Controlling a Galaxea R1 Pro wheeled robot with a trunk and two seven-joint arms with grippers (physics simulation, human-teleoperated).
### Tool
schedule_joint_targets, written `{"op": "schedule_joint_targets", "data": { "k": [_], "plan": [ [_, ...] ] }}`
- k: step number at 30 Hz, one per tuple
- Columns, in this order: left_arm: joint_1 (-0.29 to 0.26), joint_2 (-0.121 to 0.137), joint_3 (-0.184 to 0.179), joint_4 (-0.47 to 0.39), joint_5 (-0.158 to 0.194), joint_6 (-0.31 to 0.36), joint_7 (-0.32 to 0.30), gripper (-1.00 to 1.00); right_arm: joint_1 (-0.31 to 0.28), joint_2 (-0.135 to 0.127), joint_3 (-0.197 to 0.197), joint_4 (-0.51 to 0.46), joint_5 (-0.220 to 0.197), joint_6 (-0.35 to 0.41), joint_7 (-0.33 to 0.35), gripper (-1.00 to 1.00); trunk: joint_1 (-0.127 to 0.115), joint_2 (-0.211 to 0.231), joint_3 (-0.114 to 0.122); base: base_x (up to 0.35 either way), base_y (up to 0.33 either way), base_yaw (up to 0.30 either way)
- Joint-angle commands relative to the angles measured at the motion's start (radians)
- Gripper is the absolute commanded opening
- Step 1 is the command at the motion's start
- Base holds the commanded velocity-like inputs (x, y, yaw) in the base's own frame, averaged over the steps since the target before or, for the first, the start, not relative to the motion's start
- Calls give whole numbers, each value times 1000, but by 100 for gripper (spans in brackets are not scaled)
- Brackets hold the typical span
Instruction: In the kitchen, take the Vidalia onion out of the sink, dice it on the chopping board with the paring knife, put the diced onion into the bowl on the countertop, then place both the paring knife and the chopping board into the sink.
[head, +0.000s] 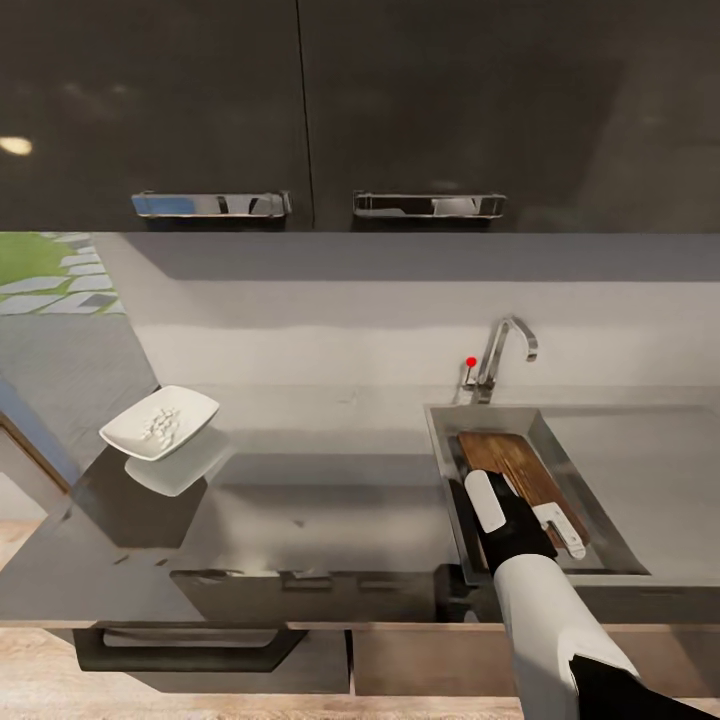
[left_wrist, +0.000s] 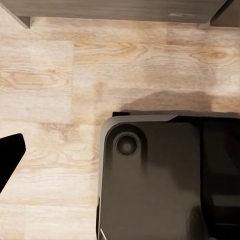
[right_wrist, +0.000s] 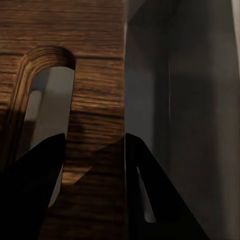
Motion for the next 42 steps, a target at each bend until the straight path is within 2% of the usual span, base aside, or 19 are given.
{"op": "schedule_joint_targets", "data": {
  "k": [1, 2, 3, 16, 20, 24, 25, 30, 34, 36, 38, 41, 42],
  "plan": [
    [0, 1, -8, -2, 10, -2, 3, 100, -1, 1, -3, -2, -4, -6, -1, -100, 1, -2, -2, 0, 0, 0],
    [0, 1, -8, -2, 10, -2, 3, 100, -1, 1, -3, -2, -5, -6, -1, -100, 1, -2, -3, 0, 0, 0],
    [0, 1, -8, -2, 10, -2, 3, 100, -1, 1, -4, -2, -6, -5, -1, 100, 1, -2, -3, 0, 0, 0],
    [0, 1, -8, -2, 10, -2, 3, 100, -1, 1, 5, -18, -8, -6, -1, 100, 1, -2, -5, 0, 0, 0],
    [0, 1, -8, -2, 10, -2, 3, 100, -1, 1, 22, -96, -4, 16, 1, 100, 1, -2, -5, 0, 0, 0],
    [0, 1, -8, -2, 10, -2, 3, 100, -1, 1, 94, -256, -3, 145, 1, 100, 1, -2, -5, 0, 0, 0],
    [0, 1, -8, -2, 10, -2, 3, 100, -1, 1, 107, -315, -3, 205, 1, 100, 1, -2, -5, 0, 0, 0],
    [0, 1, -8, -1, 10, -2, 3, 100, -1, 1, 126, -536, -10, 448, 1, 100, 1, -2, -5, 0, 0, 0],
    [0, 0, -8, 0, 10, -2, 3, 100, -1, 1, 146, -616, -10, 554, 9, 100, 1, -2, -5, 0, 0, 0],
    [0, 0, -8, 0, 10, -2, 3, 100, -1, 1, 170, -625, -10, 575, 42, 100, 1, -2, -5, 0, 0, 0],
    [0, 0, -8, 0, 10, -2, 3, 100, 0, 1, 216, -630, -10, 614, 122, 100, 1, -2, -5, 0, 0, 0],
    [0, 0, -8, 0, 10, -2, 3, 100, 11, 1, 245, -647, -7, 654, 217, 100, 1, -2, -5, 0, 0, 0],
    [0, 0, -8, 0, 10, -2, 3, 100, 33, 1, 253, -670, -2, 660, 262, 100, 1, -2, -5, 0, 0, 0]
  ]
}}
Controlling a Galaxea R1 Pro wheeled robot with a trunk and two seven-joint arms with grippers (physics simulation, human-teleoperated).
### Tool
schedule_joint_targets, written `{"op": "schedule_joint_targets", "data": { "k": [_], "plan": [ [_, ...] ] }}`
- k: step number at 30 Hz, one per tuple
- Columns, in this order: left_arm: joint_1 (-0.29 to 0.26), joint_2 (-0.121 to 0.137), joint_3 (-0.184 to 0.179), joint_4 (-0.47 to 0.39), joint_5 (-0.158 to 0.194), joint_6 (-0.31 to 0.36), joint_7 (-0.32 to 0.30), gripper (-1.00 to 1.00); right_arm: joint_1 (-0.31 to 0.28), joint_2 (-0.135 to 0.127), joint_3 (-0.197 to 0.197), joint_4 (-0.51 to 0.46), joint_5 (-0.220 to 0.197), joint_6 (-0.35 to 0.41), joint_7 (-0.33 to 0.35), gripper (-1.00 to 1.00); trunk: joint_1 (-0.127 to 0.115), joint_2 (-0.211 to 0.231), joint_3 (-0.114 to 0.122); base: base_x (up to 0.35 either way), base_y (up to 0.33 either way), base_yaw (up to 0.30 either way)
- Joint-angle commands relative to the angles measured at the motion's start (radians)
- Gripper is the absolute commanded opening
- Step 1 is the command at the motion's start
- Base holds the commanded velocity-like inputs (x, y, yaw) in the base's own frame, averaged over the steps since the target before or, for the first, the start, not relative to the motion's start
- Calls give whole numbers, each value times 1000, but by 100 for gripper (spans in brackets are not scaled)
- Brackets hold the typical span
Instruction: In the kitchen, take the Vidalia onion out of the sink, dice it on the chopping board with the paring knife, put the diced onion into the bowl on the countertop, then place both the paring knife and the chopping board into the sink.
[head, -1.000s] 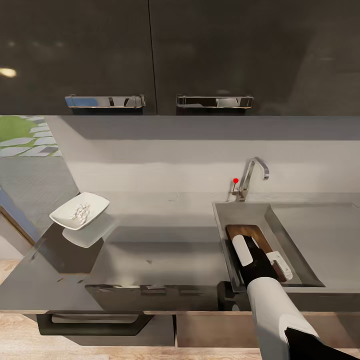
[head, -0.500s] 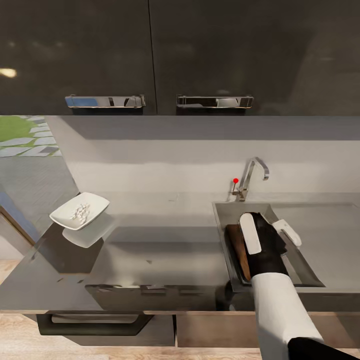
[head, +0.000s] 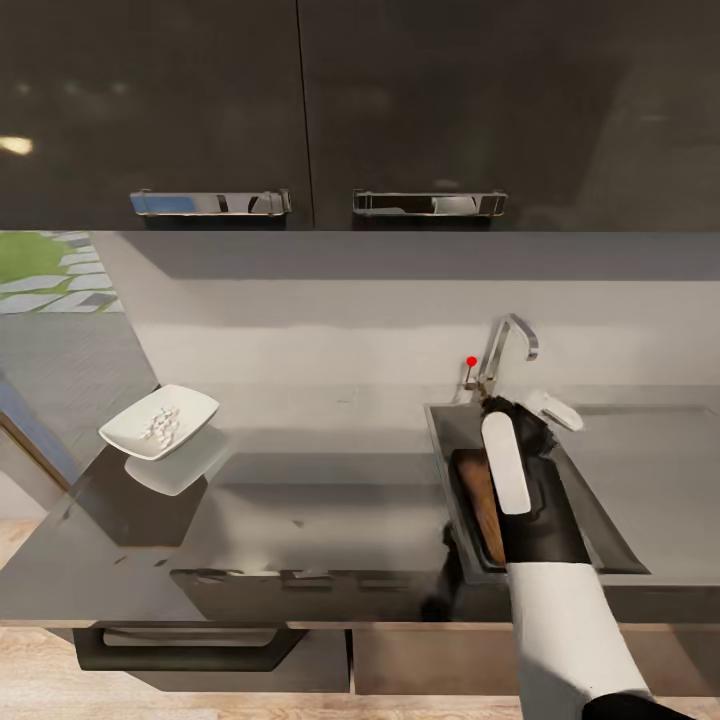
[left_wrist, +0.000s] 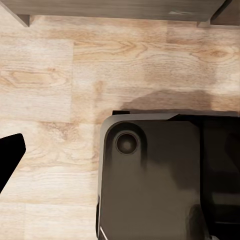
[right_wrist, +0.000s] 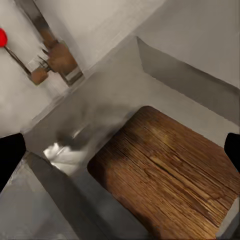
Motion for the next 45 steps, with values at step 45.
{"op": "schedule_joint_targets", "data": {
  "k": [45],
  "plan": [
    [0, 1, -8, 8, 10, -2, 3, 100, 248, -304, 768, -119, 68, -355, 175, 100, 1, -2, -2, -129, 0, 0]
  ]
}}
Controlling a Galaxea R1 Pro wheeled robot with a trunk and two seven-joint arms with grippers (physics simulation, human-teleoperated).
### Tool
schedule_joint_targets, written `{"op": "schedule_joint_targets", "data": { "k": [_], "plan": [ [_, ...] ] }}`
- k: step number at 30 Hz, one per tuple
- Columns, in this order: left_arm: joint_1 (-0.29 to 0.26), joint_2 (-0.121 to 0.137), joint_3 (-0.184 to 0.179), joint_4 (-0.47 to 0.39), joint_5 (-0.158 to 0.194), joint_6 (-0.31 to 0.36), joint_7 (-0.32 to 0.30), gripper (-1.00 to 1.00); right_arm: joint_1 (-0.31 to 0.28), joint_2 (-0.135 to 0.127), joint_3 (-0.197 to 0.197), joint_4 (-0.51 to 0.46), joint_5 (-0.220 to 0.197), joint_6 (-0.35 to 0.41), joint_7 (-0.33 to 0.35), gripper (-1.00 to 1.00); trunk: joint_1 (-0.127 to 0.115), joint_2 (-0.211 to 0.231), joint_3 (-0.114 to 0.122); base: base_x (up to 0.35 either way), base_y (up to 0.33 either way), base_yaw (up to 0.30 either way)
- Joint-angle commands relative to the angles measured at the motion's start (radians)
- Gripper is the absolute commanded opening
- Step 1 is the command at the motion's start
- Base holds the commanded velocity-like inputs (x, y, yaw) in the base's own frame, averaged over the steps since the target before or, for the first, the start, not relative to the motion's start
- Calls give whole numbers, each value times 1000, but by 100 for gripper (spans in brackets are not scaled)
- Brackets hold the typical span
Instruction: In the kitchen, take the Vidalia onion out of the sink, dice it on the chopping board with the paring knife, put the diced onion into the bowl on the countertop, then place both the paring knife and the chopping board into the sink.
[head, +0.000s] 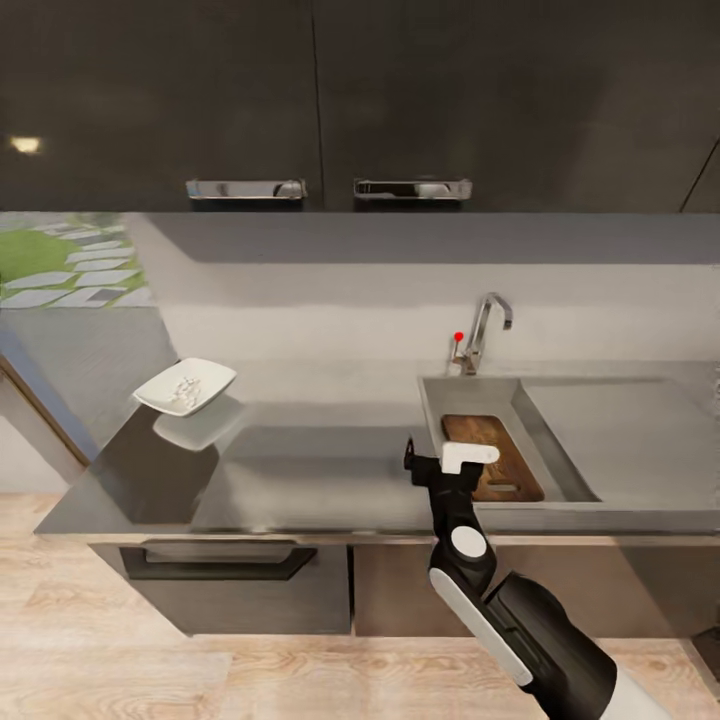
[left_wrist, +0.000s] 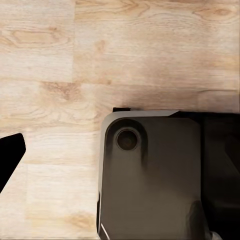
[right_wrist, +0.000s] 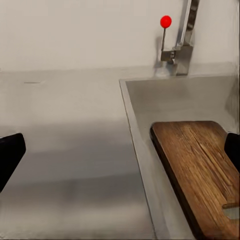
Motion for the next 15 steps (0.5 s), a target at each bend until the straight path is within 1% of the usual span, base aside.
{"op": "schedule_joint_targets", "data": {
  "k": [1, 6, 8, 9, 10, 11, 12, 14, 15],
  "plan": [
    [0, 1, -8, -1, 10, -1, 3, 100, -2, -3, 3, -2, -4, 7, -7, 100, 0, -2, -2, -337, 0, 0],
    [0, 1, -8, -1, 10, -1, 3, 100, -2, -12, 33, -1, -5, 5, -7, 100, 0, -2, -2, -337, 0, 0],
    [0, 1, -8, -1, 10, -1, 3, 100, -2, -23, 38, 0, -6, -16, -7, 100, 0, -2, -2, -337, 0, 0],
    [0, 1, -8, -1, 10, -1, 3, 100, -1, -34, 45, 1, -12, -37, -7, 100, 0, -2, -2, -337, 0, 0],
    [0, 1, -8, -1, 10, -1, 3, 100, 1, -42, 60, 3, -21, -53, -7, 100, 0, -2, -2, -337, 0, 0],
    [0, 1, -8, -1, 10, -1, 3, 100, 3, -51, 84, 4, -36, -68, -7, 100, 0, -2, -2, -337, 0, 0],
    [0, 1, -8, -1, 10, -1, 3, 100, 5, -68, 128, 5, -65, -90, -8, 100, 0, -2, -2, -336, 0, 0],
    [0, 1, -8, 0, 10, -1, 3, 100, 6, -97, 189, 7, -105, -137, -9, 100, 0, -2, -2, -337, 0, 0],
    [0, 1, -8, 0, 10, -1, 3, 100, 6, -106, 207, 8, -114, -156, -10, 100, 0, -2, -2, -337, 0, 0]
  ]
}}
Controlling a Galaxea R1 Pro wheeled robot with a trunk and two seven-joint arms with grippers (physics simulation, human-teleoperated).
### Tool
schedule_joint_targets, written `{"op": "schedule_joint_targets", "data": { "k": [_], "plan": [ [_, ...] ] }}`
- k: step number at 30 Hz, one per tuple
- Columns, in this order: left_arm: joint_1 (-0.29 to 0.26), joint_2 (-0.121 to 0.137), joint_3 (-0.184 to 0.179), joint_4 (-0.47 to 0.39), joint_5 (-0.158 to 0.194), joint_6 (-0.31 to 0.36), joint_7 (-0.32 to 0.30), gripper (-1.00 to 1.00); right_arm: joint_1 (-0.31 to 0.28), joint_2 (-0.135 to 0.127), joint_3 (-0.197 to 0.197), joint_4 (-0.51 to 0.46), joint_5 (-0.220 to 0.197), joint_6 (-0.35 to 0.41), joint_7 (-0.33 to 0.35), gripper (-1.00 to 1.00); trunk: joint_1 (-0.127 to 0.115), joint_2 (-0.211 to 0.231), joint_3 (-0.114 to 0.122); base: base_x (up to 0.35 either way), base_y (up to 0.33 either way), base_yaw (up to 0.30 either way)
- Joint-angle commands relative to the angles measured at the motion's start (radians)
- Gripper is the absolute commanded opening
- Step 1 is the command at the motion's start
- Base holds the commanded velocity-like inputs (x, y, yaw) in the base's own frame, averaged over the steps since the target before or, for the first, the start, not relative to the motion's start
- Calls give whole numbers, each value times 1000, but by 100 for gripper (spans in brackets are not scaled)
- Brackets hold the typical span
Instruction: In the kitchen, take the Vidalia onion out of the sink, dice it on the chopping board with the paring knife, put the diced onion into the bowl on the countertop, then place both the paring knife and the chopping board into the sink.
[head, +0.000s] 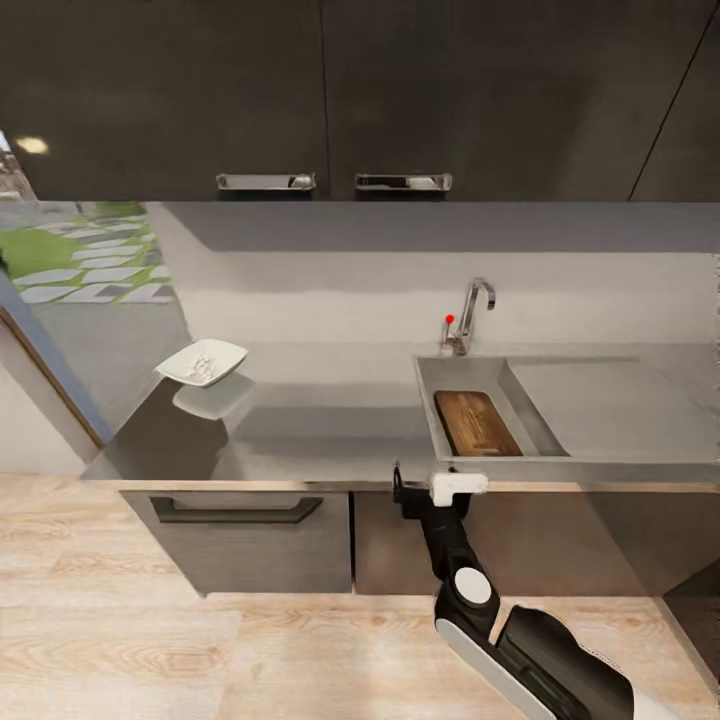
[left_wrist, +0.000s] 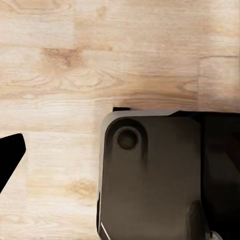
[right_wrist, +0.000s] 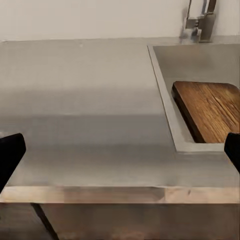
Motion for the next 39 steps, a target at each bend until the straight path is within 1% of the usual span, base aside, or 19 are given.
{"op": "schedule_joint_targets", "data": {
  "k": [1, 4, 7, 11, 14, 16, 18, 19, 20, 21, 22, 24, 26, 27, 30, 31, 33, 35, 39],
  "plan": [
    [0, 1, -8, -2, 10, -1, 3, 100, -2, -9, 18, 0, -8, -10, -7, 100, 0, -2, -2, -337, 0, 0],
    [0, 1, -8, -2, 10, -1, 3, 100, -1, -27, 78, 32, -17, -59, -8, 100, 0, -2, -2, -337, 0, 0],
    [0, 1, -8, -2, 9, -1, 3, 100, -1, -31, 172, 145, -36, -166, -8, 100, 0, -2, -2, -316, 0, 0],
    [0, 2, -7, -5, 9, -2, 4, 100, -1, -32, 289, 389, -135, -370, 0, 100, 0, -2, -2, -79, 0, 0],
    [0, 2, -7, -7, 9, -2, 4, 100, -1, -29, 377, 524, -179, -468, 29, 100, 0, -2, -2, -13, 0, 0],
    [0, 0, -6, -13, 9, 0, 7, 100, -1, -22, 429, 665, -261, -567, 112, 100, 0, -2, -2, -2, 0, 0],
    [0, -1, -5, -24, 9, 3, 10, 100, -1, -18, 455, 757, -336, -604, 205, 100, 0, -2, -2, -1, 0, 0],
    [0, -8, -5, -38, 9, 6, 11, 100, -1, -11, 467, 836, -397, -623, 302, 100, 0, -2, -2, 0, 0, 0],
    [0, -13, -5, -48, 9, 8, 12, 100, 0, -4, 472, 893, -435, -632, 376, 100, 0, -2, -2, 0, 0, 0],
    [0, -21, -5, -70, 9, 10, 13, 100, 0, 20, 477, 1014, -502, -643, 535, 100, 0, -2, -2, 0, 0, 0],
    [0, -25, -5, -80, 9, 11, 13, 100, 3, 37, 478, 1076, -530, -646, 610, 100, 0, -2, -2, 0, 0, 0],
    [0, -29, -5, -93, 9, 12, 13, 100, 14, 77, 479, 1192, -576, -653, 725, 100, 0, -2, -2, 0, 0, 0],
    [-1, -30, -5, -101, 10, 12, 15, 100, 54, 144, 480, 1328, -623, -675, 797, 100, 0, -2, -2, 0, 0, 0],
    [-1, -30, -5, -101, 10, 12, 15, 100, 69, 161, 480, 1345, -628, -678, 804, 100, 0, -2, -2, 0, 0, 0],
    [-1, -29, -5, -100, 10, 12, 15, 100, 100, 237, 480, 1373, -634, -678, 808, 100, 0, -2, -2, 0, 0, 0],
    [-1, -29, -5, -100, 10, 12, 15, 100, 104, 272, 480, 1387, -634, -678, 796, 100, 0, -2, -2, 0, 0, 0],
    [-1, -28, -5, -99, 10, 12, 15, 100, 108, 311, 480, 1402, -632, -674, 763, 100, 0, -2, -2, 0, 0, 0],
    [-1, -26, -5, -99, 11, 12, 15, 100, 110, 334, 480, 1407, -631, -667, 739, 100, 0, -2, -2, 0, 0, 0],
    [-1, -24, -4, -100, 12, 12, 15, 100, 110, 333, 477, 1409, -634, -671, 730, 100, 0, -2, -2, 0, 0, 0]
  ]
}}
